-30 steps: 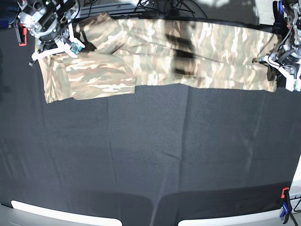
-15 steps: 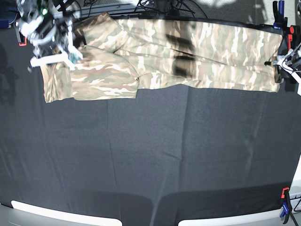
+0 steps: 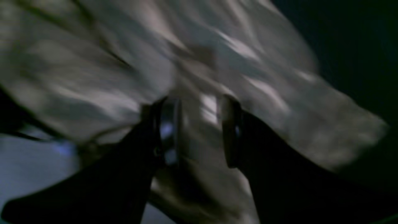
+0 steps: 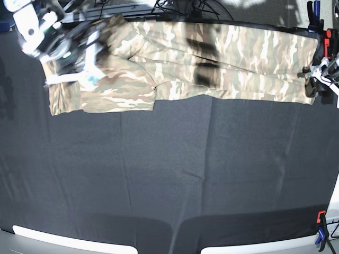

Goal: Layout the t-shirt on the table in an organized manner, then fold the t-shirt properly

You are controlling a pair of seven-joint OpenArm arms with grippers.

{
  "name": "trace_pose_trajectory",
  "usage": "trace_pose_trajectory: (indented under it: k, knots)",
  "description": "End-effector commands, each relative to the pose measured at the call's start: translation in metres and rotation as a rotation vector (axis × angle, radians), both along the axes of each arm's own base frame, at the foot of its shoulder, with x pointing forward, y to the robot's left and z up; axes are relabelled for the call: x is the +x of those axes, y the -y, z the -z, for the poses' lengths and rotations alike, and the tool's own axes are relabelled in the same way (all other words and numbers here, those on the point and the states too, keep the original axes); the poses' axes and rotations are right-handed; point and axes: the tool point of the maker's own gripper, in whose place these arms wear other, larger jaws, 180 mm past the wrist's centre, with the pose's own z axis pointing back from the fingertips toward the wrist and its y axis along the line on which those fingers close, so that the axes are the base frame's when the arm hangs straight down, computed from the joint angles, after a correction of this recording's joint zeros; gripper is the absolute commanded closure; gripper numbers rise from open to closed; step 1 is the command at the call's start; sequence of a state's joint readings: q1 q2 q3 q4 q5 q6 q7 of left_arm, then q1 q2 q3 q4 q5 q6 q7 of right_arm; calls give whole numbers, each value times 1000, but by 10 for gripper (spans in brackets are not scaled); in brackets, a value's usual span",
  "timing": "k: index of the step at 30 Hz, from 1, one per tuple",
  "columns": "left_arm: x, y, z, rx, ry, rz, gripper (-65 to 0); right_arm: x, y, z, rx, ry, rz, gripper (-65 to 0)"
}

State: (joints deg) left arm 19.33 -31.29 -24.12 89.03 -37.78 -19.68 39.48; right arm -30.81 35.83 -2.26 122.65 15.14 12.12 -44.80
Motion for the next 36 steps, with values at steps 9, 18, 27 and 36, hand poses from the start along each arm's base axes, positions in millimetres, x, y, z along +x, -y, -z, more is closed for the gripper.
trace_pose_trajectory:
  k: [9,18,27,36]
  knots:
    - [-2,-4,0,27,-25,4,-335,2,-41,-29,152,63,-67,-212]
    - [-22,-1,21,27,-148,5,-335,2,-40,-29,148,62,-67,-212]
    - [-43,25,53,-231,-199,0,-335,3,-41,-30,150,70,-68,-212]
    - [-48,66,48,-396,-185,107,-212,13,-41,-37,152,105,-71,-212]
